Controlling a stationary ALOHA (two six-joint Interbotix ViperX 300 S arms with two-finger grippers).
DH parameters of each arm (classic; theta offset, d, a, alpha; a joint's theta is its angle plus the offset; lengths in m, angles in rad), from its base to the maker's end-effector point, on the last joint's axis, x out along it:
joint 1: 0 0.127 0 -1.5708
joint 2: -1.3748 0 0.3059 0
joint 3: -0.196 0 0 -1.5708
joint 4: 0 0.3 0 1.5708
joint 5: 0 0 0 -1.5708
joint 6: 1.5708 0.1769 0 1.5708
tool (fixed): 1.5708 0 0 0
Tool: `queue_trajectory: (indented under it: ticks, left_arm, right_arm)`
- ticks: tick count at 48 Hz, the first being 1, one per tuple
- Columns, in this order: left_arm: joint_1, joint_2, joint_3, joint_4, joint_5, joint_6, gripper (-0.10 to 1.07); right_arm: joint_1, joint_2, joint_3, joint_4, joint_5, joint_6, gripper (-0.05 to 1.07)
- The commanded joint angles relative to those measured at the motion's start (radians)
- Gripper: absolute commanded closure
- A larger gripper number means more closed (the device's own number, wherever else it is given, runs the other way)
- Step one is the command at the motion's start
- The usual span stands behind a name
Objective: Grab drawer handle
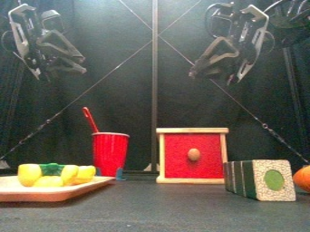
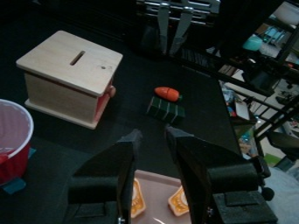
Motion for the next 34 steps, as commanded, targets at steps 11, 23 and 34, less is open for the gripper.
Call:
queue_trajectory:
  ticks: [11,23,34]
  left_arm:
    - [0.006,0.012,-0.015,-0.012,-0.064,-0.002,0.25]
    - [0.006,0.057,-0.023,-0.078,-0.247,-0.003,0.26]
    - [0.014,0.124,-0.061,-0.141,-0.316,0.002,0.29]
  right_arm:
    - [-0.003,-0.009,-0.037,0.216,-0.011,0.002,0.43]
    - [-0.005,-0.006,-0.023,0.449,-0.044,-0.003,0.43]
    - [-0.018,-0.018,-0.014,0.517,-0.037,0.002,0.43]
